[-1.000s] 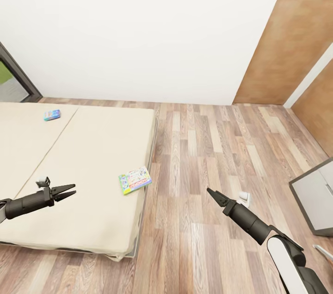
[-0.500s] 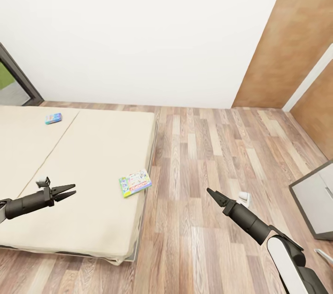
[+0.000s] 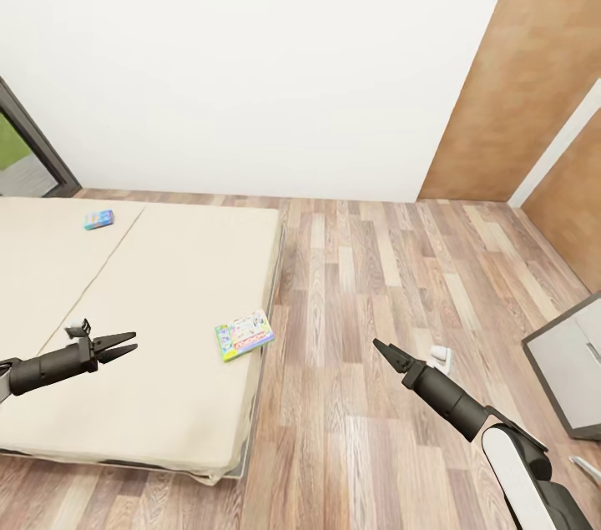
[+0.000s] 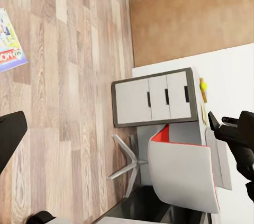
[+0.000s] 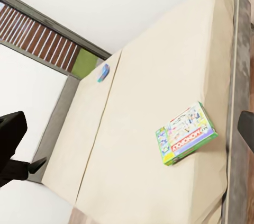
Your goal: Put all the toys in the child's room - the three board games (two on the bed and one on the table), the two jigsaw puzzles on the table, and the tennis ball on the table - inside the toy box on the table in the child's room.
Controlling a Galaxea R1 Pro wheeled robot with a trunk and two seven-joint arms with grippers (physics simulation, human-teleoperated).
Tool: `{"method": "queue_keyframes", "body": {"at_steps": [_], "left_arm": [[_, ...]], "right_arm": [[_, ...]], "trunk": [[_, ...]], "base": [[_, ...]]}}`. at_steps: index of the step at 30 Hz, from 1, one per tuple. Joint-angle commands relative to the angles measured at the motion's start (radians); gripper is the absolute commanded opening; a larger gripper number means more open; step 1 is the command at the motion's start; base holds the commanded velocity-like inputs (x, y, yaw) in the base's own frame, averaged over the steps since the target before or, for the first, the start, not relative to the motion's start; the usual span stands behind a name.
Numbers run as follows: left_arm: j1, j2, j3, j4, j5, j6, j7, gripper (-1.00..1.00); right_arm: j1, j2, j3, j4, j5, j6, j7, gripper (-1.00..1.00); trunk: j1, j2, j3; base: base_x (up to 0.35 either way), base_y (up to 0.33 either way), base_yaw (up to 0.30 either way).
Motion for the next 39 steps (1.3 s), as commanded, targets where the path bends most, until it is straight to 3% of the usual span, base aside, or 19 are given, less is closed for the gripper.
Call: {"method": "queue_keyframes", "body": {"at_steps": [1,39], "left_arm": [[-0.001,0.0,0.006,0.0,-0.007,0.011,-0.004,1.0],[-0.001,0.0,0.006,0.0,-0.004,0.012,-0.004,1.0]], "right_arm": [[-0.001,0.0,-0.001,0.0,-0.008,0.009,0.0,1.0],[-0.001,-0.004,-0.004,0.0,-0.008,0.007,-0.002,1.0]], "trunk": [[0.001,-0.002,0.0],[0.001,-0.002,0.063]], "base": [[0.0,0.0,0.0],[0.0,0.0,0.0]]}}
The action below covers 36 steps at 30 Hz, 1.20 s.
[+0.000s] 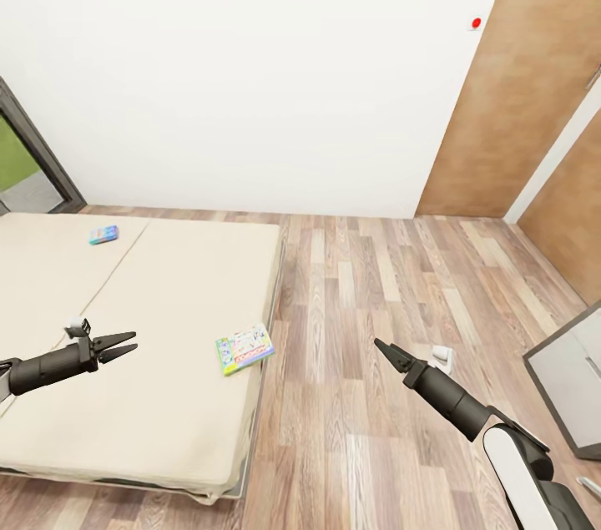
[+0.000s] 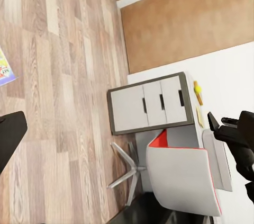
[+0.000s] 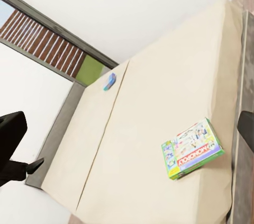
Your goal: Put all the toys in the child's room - the three board games (two on the bed and one on the table), the two jigsaw puzzles on the table, and the tennis ball on the table - inside the toy box on the table in the child's room.
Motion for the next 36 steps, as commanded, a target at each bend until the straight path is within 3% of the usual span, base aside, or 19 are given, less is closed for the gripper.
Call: {"method": "queue_keyframes", "body": {"at_steps": [1,36], "left_arm": [[-0.001,0.0,0.006,0.0,-0.007,0.011,-0.004,1.0],[-0.001,-0.006,0.007,0.0,-0.009,0.008,-0.004,1.0]], "right_arm": [[-0.001,0.0,-0.001,0.0,-0.009,0.009,0.0,1.0],[-0.001,-0.001,-0.012,0.0,-0.01,0.01,0.005,1.0]], "trunk": [[0.001,-0.002,0.0],[0.001,-0.002,0.058]], "base": [[0.0,0.0,0.0],[0.0,0.0,0.0]]}}
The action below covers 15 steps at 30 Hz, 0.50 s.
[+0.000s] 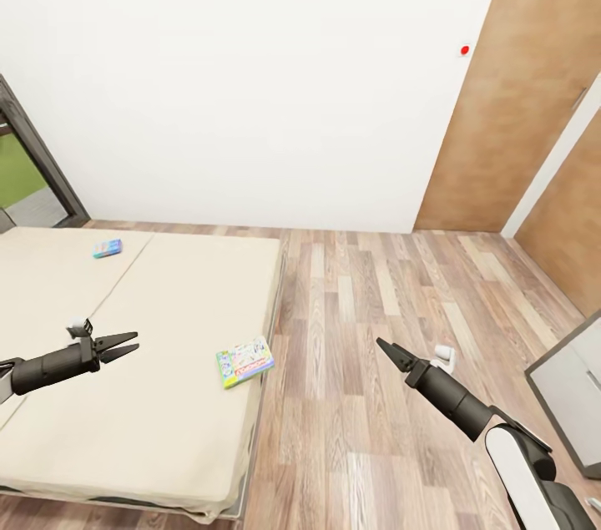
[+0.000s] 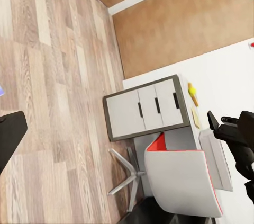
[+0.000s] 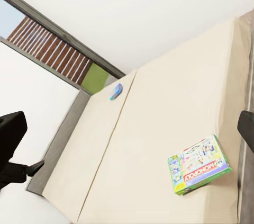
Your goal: Put all the toys in the child's room - the three board games (two on the bed and one on the table), the two jigsaw puzzles on the table, and the tennis ball on the table - inside the toy box on the table in the child's room.
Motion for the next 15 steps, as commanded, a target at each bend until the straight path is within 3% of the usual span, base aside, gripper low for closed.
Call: {"method": "queue_keyframes", "body": {"at_steps": [1,15], "left_arm": [[-0.001,0.0,0.006,0.0,-0.007,0.01,-0.004,1.0],[-0.001,0.0,0.006,0.0,-0.007,0.01,-0.004,1.0]], "right_arm": [[-0.001,0.0,-0.001,0.0,-0.008,0.009,0.0,1.0],[-0.001,0.0,-0.002,0.0,-0.007,0.009,-0.001,1.0]], "trunk": [[0.001,-0.002,0.0],[0.001,-0.002,0.023]], "base": [[0.0,0.0,0.0],[0.0,0.0,0.0]]}}
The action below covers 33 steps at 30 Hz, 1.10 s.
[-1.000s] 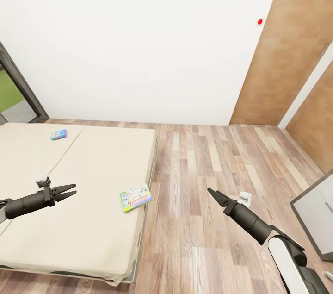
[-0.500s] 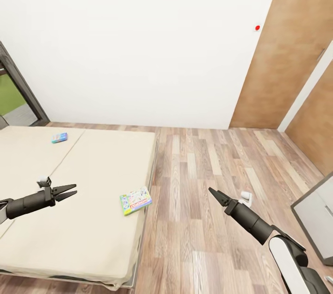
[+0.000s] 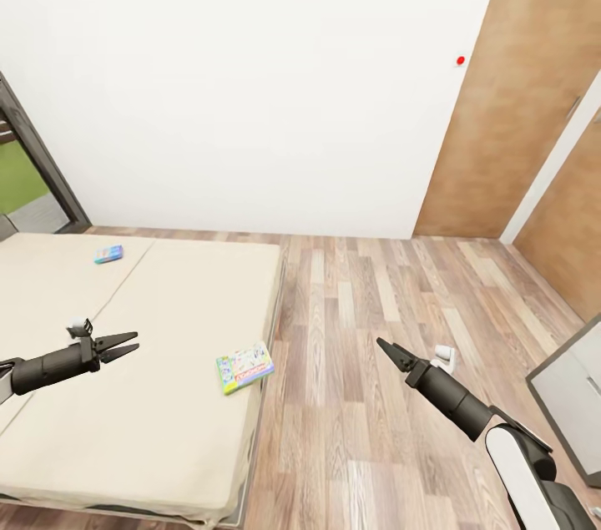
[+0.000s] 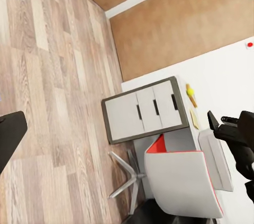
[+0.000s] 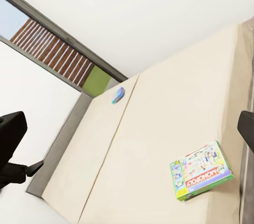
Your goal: Put all the toys in the child's room - the three board games (two on the bed and one on the table), the two jigsaw puzzles on the table, and the tennis ball on the table - inside the toy box on the table in the child's room.
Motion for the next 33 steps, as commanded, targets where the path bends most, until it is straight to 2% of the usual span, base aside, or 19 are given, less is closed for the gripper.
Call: {"method": "queue_keyframes", "body": {"at_steps": [1,33], "left_arm": [[-0.001,0.0,0.006,0.0,-0.007,0.01,-0.004,1.0],[-0.001,0.0,0.006,0.0,-0.007,0.011,-0.004,1.0]], "right_arm": [[-0.001,0.0,-0.001,0.0,-0.008,0.009,0.0,1.0],[-0.001,0.001,-0.003,-0.007,-0.01,0.01,0.009,1.0]], "trunk": [[0.001,-0.002,0.0],[0.001,-0.002,0.053]], "base": [[0.0,0.0,0.0],[0.0,0.0,0.0]]}}
